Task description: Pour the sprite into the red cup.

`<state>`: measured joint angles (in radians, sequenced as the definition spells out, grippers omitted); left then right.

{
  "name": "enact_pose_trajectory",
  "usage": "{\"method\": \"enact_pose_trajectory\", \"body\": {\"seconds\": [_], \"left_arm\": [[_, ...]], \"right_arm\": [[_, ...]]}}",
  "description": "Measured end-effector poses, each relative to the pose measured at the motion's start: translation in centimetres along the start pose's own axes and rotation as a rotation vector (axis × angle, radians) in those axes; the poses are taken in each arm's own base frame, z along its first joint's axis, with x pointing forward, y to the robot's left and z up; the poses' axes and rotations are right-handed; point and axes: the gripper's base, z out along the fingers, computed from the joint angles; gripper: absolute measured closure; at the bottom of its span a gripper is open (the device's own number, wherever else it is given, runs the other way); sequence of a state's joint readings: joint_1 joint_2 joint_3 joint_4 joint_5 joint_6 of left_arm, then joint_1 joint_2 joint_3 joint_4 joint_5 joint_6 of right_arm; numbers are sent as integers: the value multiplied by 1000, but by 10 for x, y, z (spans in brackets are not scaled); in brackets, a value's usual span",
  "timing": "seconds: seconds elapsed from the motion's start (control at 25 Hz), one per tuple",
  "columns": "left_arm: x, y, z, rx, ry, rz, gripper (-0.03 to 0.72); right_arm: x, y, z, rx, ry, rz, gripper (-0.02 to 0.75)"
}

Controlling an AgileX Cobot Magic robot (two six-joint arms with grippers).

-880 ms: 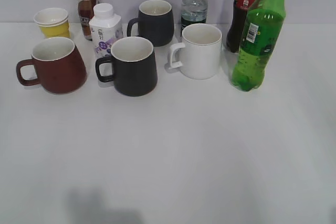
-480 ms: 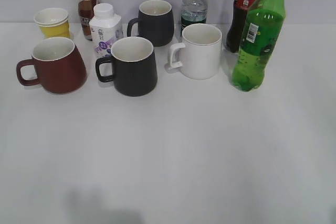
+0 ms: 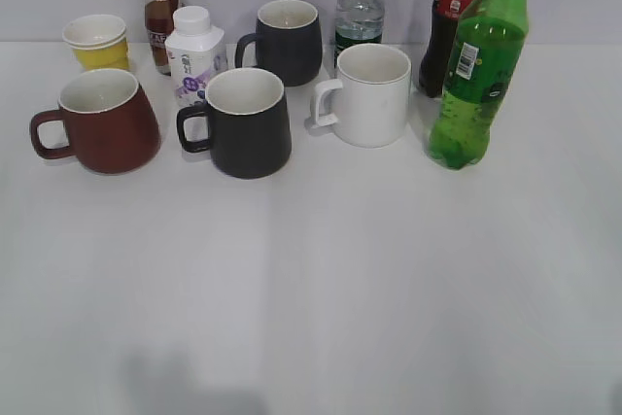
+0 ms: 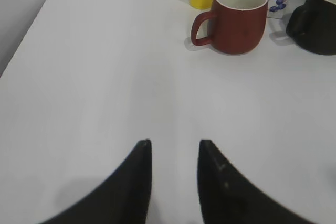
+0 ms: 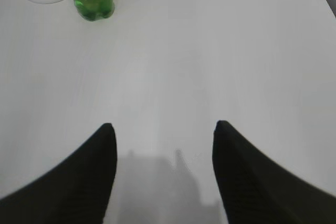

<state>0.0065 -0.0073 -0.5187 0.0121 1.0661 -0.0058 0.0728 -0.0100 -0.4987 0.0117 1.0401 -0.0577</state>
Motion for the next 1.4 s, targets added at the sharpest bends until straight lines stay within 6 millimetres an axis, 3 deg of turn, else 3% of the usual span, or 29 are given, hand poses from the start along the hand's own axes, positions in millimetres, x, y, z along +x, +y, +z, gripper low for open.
{"method": "enact_pose_trajectory", "body": {"seconds": [0.68, 0.84, 0.96, 1.12, 1.4], "left_arm": [[0, 0, 0, 14, -1, 5, 449], [-17, 0, -1, 45, -104, 17, 449], [-35, -1, 5, 50, -217, 27, 449], [-51, -3, 34, 53, -294, 28, 449], [-43, -8, 114, 59, -226, 31, 449]], "right_arm": [[0, 0, 0, -2, -3, 1, 300], [-23, 0, -7, -9, -157, 12, 300], [-41, -1, -2, -4, -254, 16, 300], [-57, -2, 24, -2, -234, 21, 300], [-73, 1, 78, -51, -183, 28, 300]]}}
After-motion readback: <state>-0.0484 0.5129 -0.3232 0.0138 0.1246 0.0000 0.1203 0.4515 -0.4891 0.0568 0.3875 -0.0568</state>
